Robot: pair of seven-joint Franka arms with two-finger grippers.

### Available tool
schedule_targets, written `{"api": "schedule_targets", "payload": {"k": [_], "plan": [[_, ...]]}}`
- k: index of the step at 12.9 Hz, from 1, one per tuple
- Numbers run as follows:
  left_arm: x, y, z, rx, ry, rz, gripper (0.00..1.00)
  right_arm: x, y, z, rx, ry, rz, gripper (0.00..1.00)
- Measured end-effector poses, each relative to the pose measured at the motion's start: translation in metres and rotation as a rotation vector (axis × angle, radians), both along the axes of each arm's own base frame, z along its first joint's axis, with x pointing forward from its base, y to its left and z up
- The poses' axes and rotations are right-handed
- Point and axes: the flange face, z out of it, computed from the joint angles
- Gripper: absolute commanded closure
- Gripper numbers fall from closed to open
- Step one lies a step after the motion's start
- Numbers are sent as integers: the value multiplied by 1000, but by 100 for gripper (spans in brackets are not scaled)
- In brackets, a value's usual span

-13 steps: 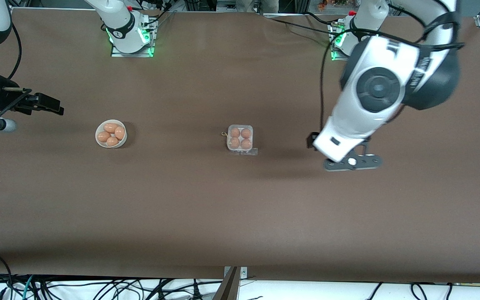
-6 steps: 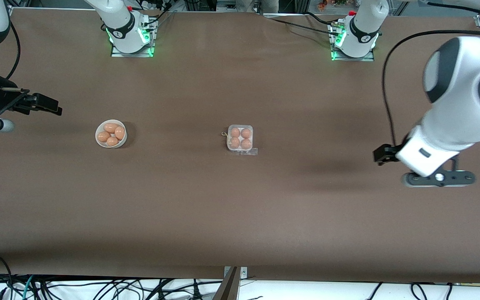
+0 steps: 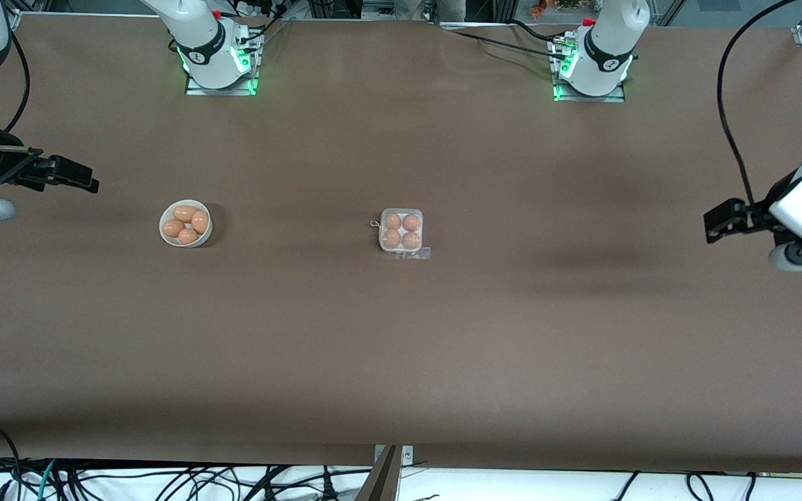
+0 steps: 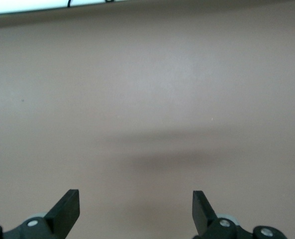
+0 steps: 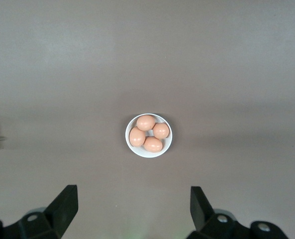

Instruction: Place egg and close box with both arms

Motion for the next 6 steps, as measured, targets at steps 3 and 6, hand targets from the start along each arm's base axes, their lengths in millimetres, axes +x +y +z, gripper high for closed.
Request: {"api": "schedule_targets", "payload": {"k": [3,6], "plan": [[-22,-3,-13,-48,-5,-5,0,-1,-4,0,0,10,-5,0],[-34,11,-7,-80,-18,18,0,-2,-4,0,0,14,-6,0]]}}
